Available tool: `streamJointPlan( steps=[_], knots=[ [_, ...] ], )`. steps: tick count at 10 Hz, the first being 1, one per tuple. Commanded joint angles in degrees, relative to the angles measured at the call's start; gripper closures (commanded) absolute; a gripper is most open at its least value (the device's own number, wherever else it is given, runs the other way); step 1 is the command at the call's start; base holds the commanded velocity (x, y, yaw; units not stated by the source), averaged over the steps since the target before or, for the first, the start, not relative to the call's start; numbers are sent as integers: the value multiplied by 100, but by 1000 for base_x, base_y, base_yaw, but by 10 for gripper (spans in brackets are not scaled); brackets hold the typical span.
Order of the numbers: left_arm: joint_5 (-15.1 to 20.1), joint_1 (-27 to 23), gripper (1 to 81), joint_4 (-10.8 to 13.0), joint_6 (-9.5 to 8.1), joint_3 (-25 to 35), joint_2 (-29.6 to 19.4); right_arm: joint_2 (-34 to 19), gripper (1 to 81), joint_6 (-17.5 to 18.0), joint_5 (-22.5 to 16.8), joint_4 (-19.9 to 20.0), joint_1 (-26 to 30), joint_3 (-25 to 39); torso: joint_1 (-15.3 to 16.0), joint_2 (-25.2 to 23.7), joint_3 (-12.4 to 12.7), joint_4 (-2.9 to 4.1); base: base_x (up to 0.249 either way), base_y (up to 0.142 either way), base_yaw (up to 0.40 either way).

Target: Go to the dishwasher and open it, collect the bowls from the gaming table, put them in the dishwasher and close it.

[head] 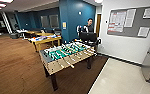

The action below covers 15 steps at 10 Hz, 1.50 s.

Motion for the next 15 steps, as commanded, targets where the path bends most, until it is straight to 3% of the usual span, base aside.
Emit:
streamJointPlan(
  steps=[1, 15],
  knots=[
    [294, -193, 10, 11, 20, 27, -112, -39, 10, 2, -263, -88, 221, 140, 0, 0, 0, 0, 0, 0, 350],
    [285, -193, 10, -24, 20, -43, -50, -56, 10, 2, -263, -97, 203, 96, -2, 0, 0, 0, 0, 0, 349]
  ],
)
